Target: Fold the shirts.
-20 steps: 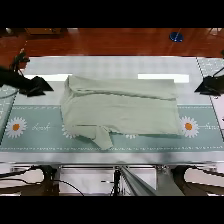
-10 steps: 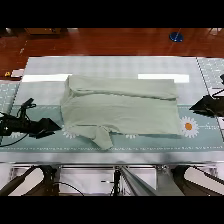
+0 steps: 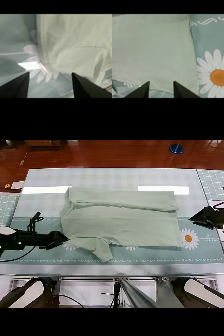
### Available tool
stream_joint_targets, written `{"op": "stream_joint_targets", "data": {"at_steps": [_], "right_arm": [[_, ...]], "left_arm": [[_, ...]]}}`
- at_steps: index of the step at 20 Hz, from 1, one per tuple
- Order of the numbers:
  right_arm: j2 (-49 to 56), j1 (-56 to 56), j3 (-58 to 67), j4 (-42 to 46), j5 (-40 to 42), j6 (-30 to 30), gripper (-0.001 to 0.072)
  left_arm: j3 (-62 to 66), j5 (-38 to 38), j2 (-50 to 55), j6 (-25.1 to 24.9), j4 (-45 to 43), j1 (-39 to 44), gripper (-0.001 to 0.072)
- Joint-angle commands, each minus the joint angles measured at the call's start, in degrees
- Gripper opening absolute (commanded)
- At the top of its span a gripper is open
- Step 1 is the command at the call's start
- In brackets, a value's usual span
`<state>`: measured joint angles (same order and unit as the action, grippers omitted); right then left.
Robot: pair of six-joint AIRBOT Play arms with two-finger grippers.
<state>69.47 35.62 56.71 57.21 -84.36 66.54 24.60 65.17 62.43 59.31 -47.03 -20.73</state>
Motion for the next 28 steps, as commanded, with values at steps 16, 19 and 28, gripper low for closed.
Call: {"op": "stream_joint_targets", "data": {"at_steps": [16,19,28], "right_arm": [[-0.11,12.48,-9.35,-0.79,-2.64,-0.07,0.0442],[-0.11,12.61,-14.56,2.93,-0.7,-0.57,0.0443],[-0.11,12.59,-19.06,4.79,6.25,0.09,0.0464]], "left_arm": [[-0.04,-8.59,13.33,-0.37,5.44,9.31,0.0036],[-0.04,-8.57,13.33,-0.81,5.44,9.31,0.0036],[-0.02,-8.57,13.33,-1.2,5.44,9.31,0.0036]]}}
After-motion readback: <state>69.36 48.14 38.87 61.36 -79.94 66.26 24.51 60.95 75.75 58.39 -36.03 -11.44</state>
